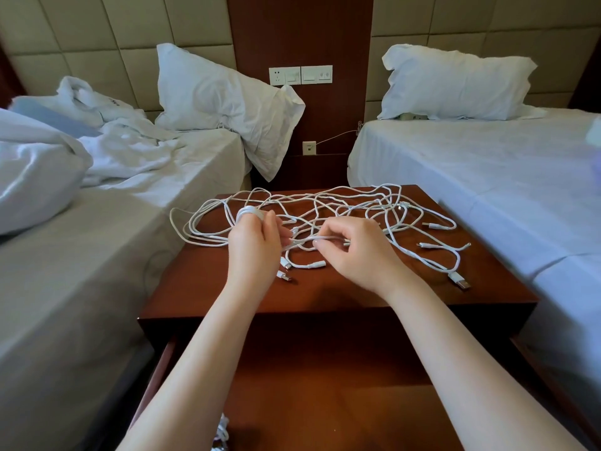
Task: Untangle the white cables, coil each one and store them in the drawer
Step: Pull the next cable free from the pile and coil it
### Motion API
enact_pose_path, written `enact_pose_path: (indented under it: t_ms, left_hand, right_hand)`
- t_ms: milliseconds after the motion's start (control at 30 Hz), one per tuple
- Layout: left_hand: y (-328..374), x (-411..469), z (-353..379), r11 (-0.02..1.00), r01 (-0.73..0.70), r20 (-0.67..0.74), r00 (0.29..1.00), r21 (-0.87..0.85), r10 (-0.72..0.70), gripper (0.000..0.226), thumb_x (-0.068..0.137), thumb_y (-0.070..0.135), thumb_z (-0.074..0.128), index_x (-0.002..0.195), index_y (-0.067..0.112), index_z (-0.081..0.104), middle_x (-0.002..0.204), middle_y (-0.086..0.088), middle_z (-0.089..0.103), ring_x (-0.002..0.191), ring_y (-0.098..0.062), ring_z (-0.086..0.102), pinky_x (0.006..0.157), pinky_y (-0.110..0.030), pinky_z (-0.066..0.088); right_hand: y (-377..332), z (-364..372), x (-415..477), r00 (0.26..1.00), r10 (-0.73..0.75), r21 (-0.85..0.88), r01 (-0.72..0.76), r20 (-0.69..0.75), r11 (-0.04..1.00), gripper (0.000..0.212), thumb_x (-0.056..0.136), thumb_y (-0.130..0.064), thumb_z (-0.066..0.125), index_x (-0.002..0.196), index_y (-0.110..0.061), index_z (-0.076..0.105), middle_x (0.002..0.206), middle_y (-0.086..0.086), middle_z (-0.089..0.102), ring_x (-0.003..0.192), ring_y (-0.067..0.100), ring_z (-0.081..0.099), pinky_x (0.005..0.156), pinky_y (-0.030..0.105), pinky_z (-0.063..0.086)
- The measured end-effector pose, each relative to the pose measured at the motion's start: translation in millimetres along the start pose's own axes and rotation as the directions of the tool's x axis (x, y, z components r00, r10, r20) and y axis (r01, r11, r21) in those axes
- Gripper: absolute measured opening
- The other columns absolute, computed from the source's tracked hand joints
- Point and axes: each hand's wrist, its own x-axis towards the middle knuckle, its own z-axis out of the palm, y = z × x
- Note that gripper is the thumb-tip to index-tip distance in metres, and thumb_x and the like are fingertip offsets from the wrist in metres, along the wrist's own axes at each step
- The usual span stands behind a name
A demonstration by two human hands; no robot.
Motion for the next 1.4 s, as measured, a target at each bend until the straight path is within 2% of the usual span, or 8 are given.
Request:
enact_pose_path:
  t_ms: [100, 233, 400, 600, 833, 1000, 1167, 1400]
  left_hand:
    - [2.3, -4.9, 1.7, 0.983, -0.066, 0.057, 0.997, 0.173, 0.056, 0.036, 0.101, 0.020, 0.039, 0.065, 0.018, 0.045, 0.071, 0.003, 0.059, 0.067, -0.007, 0.059, 0.059, -0.012, 0.040]
    - [0.4, -3.5, 3.4, 0.978, -0.057, 0.209, 0.978, 0.200, 0.014, 0.037, 0.099, 0.016, 0.038, 0.062, 0.015, 0.037, 0.067, -0.004, 0.051, 0.062, -0.017, 0.048, 0.058, -0.031, 0.038]
    - [6.2, -7.6, 3.9, 0.967, 0.186, 0.407, 0.908, -0.176, -0.100, 0.032, 0.097, 0.010, 0.039, 0.066, 0.007, 0.038, 0.053, -0.002, 0.032, 0.048, -0.011, 0.031, 0.043, -0.020, 0.027]
    - [9.3, -11.7, 0.2, 0.915, 0.334, 0.753, 0.656, -0.224, -0.055, 0.049, 0.099, 0.041, 0.035, 0.064, 0.010, 0.048, 0.044, 0.000, 0.036, 0.041, -0.013, 0.029, 0.045, -0.024, 0.025]
    - [17.3, -15.7, -7.6, 0.868, 0.384, 0.877, 0.467, -0.314, 0.111, 0.031, 0.092, 0.024, 0.040, 0.067, 0.008, 0.048, 0.050, -0.002, 0.035, 0.045, -0.014, 0.030, 0.046, -0.024, 0.030]
    - [25.6, -13.5, -13.0, 0.737, 0.435, 0.809, 0.530, -0.517, 0.254, 0.028, 0.092, 0.022, 0.040, 0.073, 0.007, 0.056, 0.054, -0.004, 0.045, 0.048, -0.015, 0.042, 0.050, -0.025, 0.039]
    - [32.6, -13.2, -13.3, 0.654, 0.408, 0.700, 0.662, -0.637, 0.269, 0.030, 0.093, 0.022, 0.044, 0.073, 0.012, 0.064, 0.060, -0.007, 0.057, 0.055, -0.018, 0.055, 0.056, -0.025, 0.049]
    - [24.7, -1.1, -7.8, 0.589, 0.274, 0.262, 0.959, -0.760, -0.108, 0.031, 0.102, 0.019, 0.041, 0.077, 0.005, 0.054, 0.061, -0.002, 0.062, 0.061, -0.014, 0.062, 0.066, -0.029, 0.052]
  right_hand:
    - [2.2, 1.6, 2.3, 0.993, -0.089, -0.004, 0.089, -0.079, 0.996, 0.011, 0.088, -0.014, 0.065, 0.077, -0.017, 0.064, 0.072, -0.006, 0.061, 0.070, 0.010, 0.056, 0.078, 0.032, 0.045]
    - [-2.3, 0.4, 6.2, 0.959, -0.250, -0.108, 0.237, -0.130, 0.965, 0.006, 0.086, -0.016, 0.067, 0.087, -0.013, 0.072, 0.078, -0.005, 0.064, 0.075, 0.008, 0.056, 0.072, 0.029, 0.049]
    - [-1.9, -6.5, 7.6, 0.931, -0.318, -0.132, 0.298, -0.179, 0.945, 0.011, 0.084, -0.016, 0.066, 0.090, -0.011, 0.075, 0.080, -0.004, 0.066, 0.078, 0.003, 0.056, 0.070, 0.024, 0.051]
    - [5.6, -19.2, 6.0, 0.928, -0.296, -0.113, 0.277, -0.226, 0.954, 0.016, 0.085, -0.013, 0.067, 0.097, -0.013, 0.077, 0.078, -0.002, 0.063, 0.072, 0.010, 0.057, 0.062, 0.031, 0.052]
    - [16.5, -11.9, 4.4, 0.963, -0.206, 0.005, 0.209, -0.172, 0.978, 0.024, 0.087, -0.023, 0.063, 0.108, -0.018, 0.075, 0.082, -0.007, 0.068, 0.078, 0.010, 0.064, 0.067, 0.041, 0.054]
    - [5.8, -5.0, -2.1, 0.996, -0.081, 0.141, 0.084, -0.028, 0.986, 0.035, 0.094, -0.012, 0.054, 0.125, -0.024, 0.065, 0.110, -0.014, 0.069, 0.105, 0.001, 0.063, 0.091, 0.020, 0.050]
    - [0.8, 17.6, -0.4, 0.992, 0.066, 0.014, -0.068, 0.109, 0.998, 0.034, 0.093, -0.001, 0.054, 0.064, -0.020, 0.050, 0.059, -0.015, 0.047, 0.055, 0.005, 0.046, 0.062, 0.026, 0.039]
    - [4.6, 39.3, -12.6, 0.976, -0.020, -0.048, 0.031, 0.216, 0.998, 0.014, 0.099, -0.033, 0.052, 0.092, -0.030, 0.064, 0.070, -0.015, 0.063, 0.067, 0.006, 0.059, 0.064, 0.021, 0.039]
